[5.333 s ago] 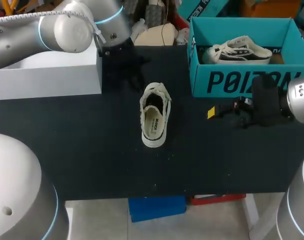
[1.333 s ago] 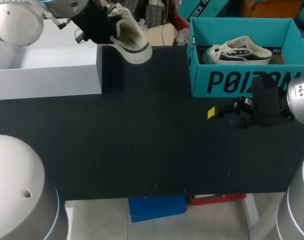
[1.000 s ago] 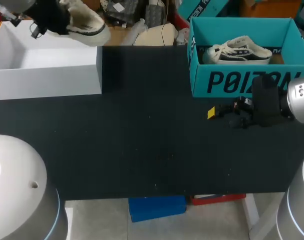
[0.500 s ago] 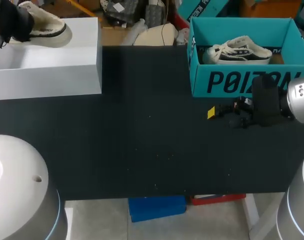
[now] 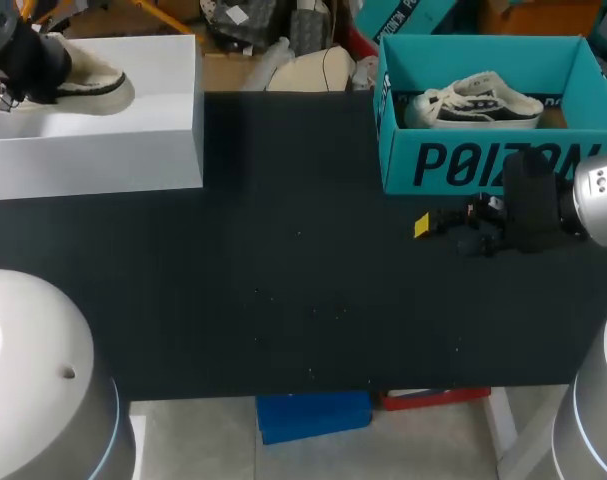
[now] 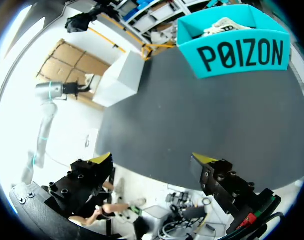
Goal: Take the shoe out of the shoebox, open the shoe tongue, remove and reinsert the insole, then place the shoe into the shoebox
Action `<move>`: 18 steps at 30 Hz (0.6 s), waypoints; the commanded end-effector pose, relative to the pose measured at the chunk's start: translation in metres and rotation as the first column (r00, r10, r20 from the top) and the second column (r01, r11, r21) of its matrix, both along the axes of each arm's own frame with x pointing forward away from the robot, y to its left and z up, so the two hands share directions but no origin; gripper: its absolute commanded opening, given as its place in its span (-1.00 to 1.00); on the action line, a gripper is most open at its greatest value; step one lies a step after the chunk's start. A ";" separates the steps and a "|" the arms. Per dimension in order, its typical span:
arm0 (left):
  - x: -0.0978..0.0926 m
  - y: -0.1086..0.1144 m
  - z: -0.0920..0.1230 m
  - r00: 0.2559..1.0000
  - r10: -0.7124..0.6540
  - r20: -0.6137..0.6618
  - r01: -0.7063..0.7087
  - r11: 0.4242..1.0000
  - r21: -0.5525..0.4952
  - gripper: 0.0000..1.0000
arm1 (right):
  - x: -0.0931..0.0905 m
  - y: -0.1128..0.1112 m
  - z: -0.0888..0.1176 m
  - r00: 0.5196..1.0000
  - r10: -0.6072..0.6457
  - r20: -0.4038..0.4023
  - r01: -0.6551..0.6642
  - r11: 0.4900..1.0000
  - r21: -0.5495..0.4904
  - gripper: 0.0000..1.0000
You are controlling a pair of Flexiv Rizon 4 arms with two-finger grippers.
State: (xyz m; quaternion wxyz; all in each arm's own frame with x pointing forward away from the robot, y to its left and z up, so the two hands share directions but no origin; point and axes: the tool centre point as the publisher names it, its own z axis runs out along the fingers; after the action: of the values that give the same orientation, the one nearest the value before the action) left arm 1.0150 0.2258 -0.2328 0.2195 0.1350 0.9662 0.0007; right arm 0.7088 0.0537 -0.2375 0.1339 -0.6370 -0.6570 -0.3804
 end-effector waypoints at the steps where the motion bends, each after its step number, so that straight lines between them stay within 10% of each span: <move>1: 0.018 -0.002 -0.030 1.000 0.008 -0.021 -0.008 1.000 0.008 -1.00 | 0.000 0.001 0.000 1.000 -0.001 -0.001 0.001 1.000 -0.002 1.00; 18: 0.020 -0.011 -0.075 0.994 0.052 -0.099 -0.050 0.999 0.022 -1.00 | 0.000 0.001 0.000 1.000 -0.001 -0.001 0.001 1.000 -0.002 1.00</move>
State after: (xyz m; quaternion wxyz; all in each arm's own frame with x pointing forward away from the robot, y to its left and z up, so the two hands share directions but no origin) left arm 1.0314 0.2184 -0.3060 0.1705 0.1129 0.9788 0.0072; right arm 0.7089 0.0536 -0.2375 0.1339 -0.6370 -0.6570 -0.3804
